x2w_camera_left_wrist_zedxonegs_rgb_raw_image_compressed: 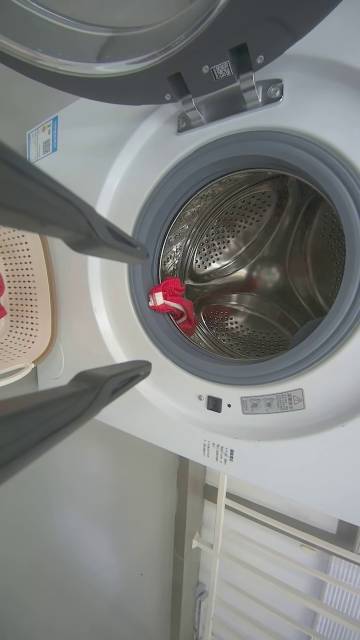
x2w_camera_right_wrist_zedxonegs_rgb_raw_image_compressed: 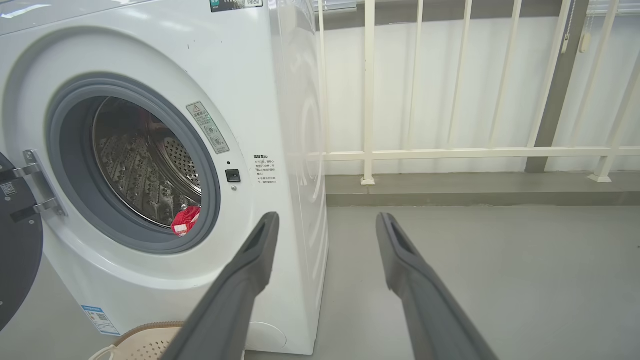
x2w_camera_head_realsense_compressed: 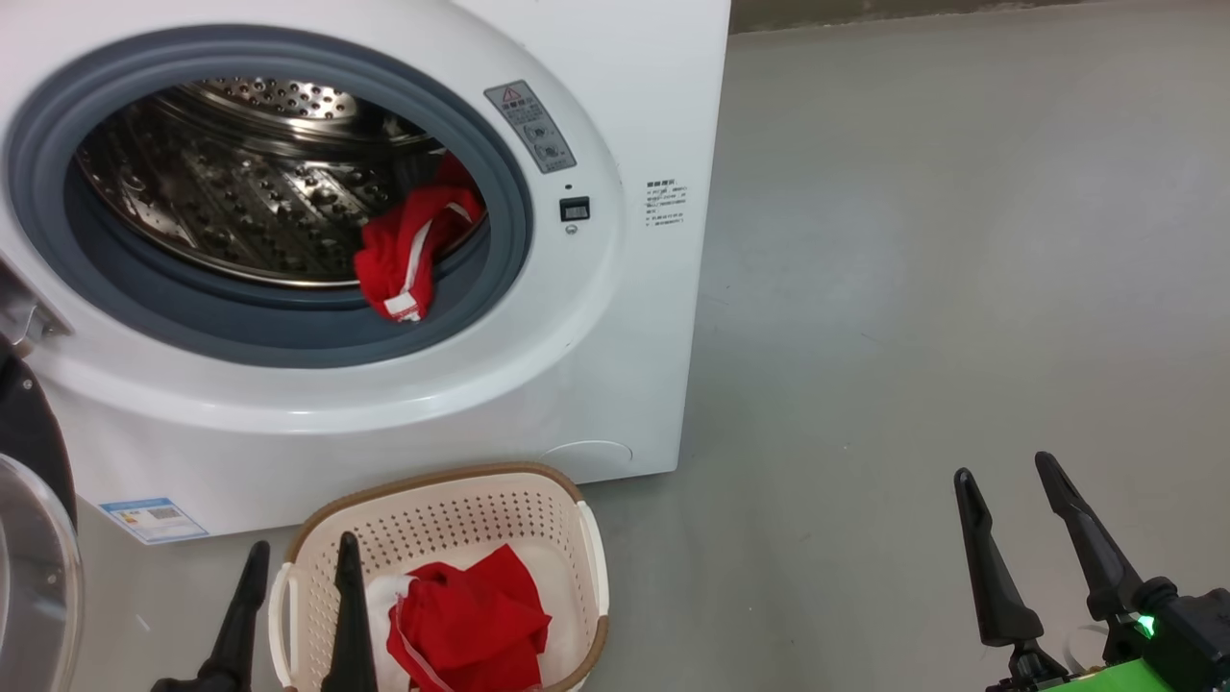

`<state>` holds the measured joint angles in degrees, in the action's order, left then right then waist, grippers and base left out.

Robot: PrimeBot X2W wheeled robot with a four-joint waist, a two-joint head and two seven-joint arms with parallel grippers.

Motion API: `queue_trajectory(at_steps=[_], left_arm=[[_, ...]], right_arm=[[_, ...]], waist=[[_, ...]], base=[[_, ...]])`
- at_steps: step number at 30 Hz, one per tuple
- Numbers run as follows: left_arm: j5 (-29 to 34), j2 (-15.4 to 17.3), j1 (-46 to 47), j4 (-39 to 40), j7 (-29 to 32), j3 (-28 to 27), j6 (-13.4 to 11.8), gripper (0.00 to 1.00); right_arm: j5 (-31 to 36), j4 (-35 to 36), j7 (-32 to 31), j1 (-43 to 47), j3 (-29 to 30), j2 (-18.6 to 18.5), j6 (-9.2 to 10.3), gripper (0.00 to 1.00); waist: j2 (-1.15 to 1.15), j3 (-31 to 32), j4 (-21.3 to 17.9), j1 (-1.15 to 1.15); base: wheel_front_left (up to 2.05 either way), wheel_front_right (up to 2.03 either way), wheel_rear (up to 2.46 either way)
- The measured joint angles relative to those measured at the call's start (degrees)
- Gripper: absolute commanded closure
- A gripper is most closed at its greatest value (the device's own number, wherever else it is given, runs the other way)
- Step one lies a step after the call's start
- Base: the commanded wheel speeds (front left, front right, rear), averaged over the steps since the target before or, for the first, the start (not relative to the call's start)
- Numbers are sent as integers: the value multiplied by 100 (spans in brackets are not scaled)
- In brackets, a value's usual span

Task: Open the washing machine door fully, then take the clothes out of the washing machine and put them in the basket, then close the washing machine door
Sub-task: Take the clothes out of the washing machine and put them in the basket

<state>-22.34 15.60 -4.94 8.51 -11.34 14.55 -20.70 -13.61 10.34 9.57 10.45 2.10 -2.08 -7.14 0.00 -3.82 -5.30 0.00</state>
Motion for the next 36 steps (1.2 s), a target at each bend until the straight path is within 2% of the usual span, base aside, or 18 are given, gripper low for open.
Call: queue_trajectory(at_steps=[19,36], left_arm=[[-16,-40,444,-201,-1,148,14,0],[-138,-99,1791,-914,-49,111,370,0]], right_arm=[[-9,-16,53,-163,-107,1,0,0],[-52,-114,162,-618,-289,-1,0,0]], waist=[[0,-498,-39,0],[0,-1264,-196,0]], base=[[0,0,0],[0,0,0]])
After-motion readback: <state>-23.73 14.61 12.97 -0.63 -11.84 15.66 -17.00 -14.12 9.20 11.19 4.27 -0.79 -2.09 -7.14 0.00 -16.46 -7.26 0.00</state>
